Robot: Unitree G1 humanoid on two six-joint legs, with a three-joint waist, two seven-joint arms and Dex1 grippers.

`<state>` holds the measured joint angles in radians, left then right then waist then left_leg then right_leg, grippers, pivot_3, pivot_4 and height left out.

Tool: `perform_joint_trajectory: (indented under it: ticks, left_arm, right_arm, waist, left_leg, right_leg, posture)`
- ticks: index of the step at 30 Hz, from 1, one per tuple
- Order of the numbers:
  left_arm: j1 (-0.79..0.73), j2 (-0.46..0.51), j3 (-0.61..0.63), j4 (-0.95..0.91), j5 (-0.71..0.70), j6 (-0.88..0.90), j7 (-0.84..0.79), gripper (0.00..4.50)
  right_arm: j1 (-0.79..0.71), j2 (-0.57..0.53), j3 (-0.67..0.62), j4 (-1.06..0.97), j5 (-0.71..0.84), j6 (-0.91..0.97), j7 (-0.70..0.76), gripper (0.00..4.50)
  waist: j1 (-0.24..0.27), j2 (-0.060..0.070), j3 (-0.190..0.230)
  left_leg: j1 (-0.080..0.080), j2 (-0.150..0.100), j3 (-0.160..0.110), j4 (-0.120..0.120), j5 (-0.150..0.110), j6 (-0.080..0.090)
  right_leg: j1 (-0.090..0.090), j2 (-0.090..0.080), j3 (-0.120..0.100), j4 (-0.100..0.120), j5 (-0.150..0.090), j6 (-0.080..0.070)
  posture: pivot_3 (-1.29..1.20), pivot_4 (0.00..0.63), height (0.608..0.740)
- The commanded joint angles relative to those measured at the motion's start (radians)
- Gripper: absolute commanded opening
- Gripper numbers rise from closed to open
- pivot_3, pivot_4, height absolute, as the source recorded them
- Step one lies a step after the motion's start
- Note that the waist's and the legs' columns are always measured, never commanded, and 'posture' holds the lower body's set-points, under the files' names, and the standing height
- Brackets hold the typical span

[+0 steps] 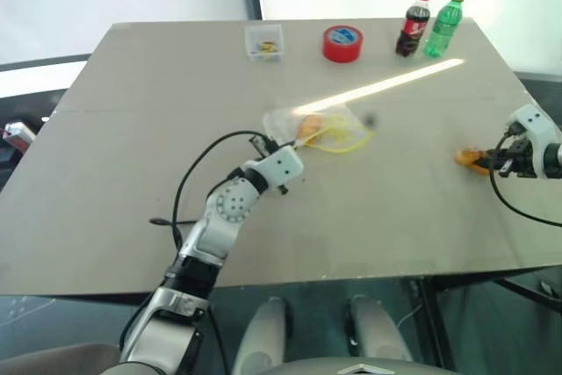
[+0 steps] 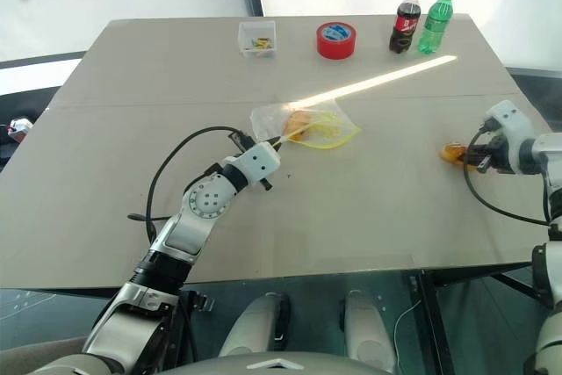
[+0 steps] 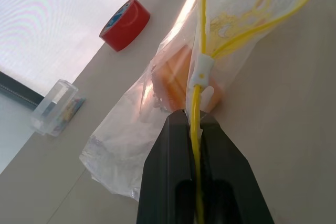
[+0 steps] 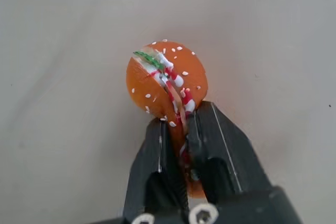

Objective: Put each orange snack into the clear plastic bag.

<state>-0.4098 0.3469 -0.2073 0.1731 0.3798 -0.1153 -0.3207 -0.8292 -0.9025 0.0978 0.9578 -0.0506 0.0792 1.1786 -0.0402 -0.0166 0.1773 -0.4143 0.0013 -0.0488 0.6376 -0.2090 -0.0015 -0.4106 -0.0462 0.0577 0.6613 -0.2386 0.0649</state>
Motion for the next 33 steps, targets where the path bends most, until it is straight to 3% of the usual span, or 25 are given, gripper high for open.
perform_joint_trajectory:
  ticks: [1, 7, 10, 21, 33]
  left_arm:
    - [0.001, -0.001, 0.002, -0.024, -0.006, -0.006, 0.013, 0.00]
    - [-0.002, -0.006, -0.001, -0.020, -0.007, -0.005, 0.013, 0.00]
    - [-0.007, -0.009, -0.002, -0.016, -0.007, -0.006, 0.012, 0.00]
    - [-0.016, -0.007, -0.003, -0.017, -0.011, -0.012, 0.002, 0.00]
    - [-0.034, -0.033, -0.021, -0.011, -0.023, -0.037, -0.005, 0.00]
  right_arm:
    - [-0.019, 0.023, -0.043, -0.169, 0.084, 0.093, 0.075, 0.02]
    - [0.064, 0.106, -0.033, -0.629, 0.201, 0.299, 0.085, 0.02]
    - [0.095, 0.148, 0.014, -0.778, 0.183, 0.336, 0.047, 0.02]
    - [0.044, 0.325, 0.118, -0.715, 0.048, 0.188, -0.142, 0.02]
    - [-0.033, 0.419, 0.276, -0.669, -0.178, 0.038, -0.295, 0.02]
  waist:
    - [-0.004, 0.000, 0.000]
    - [0.000, 0.001, 0.000]
    - [0.007, 0.001, 0.000]
    - [0.023, 0.001, 0.000]
    - [0.023, 0.001, 0.000]
  left_leg:
    - [0.000, 0.000, 0.000, 0.000, 0.000, 0.000]
    - [0.000, 0.000, -0.002, 0.000, 0.000, 0.000]
    - [-0.001, 0.000, -0.003, 0.000, 0.000, 0.000]
    - [-0.002, 0.000, -0.003, 0.002, 0.000, 0.000]
    - [-0.002, 0.000, -0.004, 0.002, 0.000, 0.000]
  right_leg:
    - [0.000, 0.000, 0.000, 0.000, 0.000, 0.000]
    - [0.000, 0.000, -0.001, 0.001, 0.000, 0.000]
    - [0.000, 0.000, -0.002, 0.001, 0.000, 0.000]
    - [0.000, 0.000, -0.003, 0.001, 0.000, 0.000]
    - [0.000, 0.000, -0.004, 0.001, 0.000, 0.000]
  posture:
    - [0.00, 0.150, 0.740]
    - [0.00, 0.150, 0.740]
    - [0.00, 0.150, 0.740]
    - [0.00, 0.150, 0.740]
    - [0.00, 0.150, 0.740]
